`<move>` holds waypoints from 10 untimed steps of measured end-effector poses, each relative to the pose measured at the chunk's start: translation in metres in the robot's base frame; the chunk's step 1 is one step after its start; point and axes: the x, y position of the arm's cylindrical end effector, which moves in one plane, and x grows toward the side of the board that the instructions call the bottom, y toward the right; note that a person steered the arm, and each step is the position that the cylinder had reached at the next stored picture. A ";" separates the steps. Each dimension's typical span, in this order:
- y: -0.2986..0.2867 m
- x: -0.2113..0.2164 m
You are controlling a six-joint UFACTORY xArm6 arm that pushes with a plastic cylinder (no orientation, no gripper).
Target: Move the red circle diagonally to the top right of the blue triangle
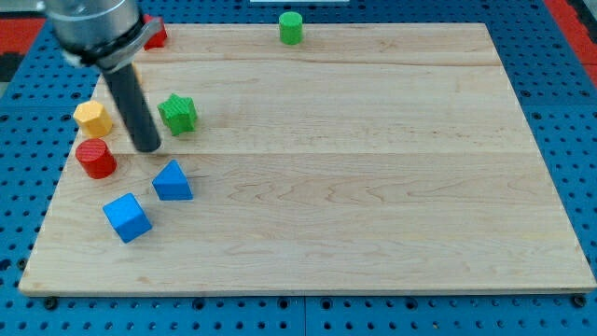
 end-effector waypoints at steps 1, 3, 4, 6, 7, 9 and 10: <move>-0.003 0.046; -0.082 0.027; -0.067 0.009; -0.079 -0.021; 0.000 -0.022; 0.169 -0.043; 0.245 -0.103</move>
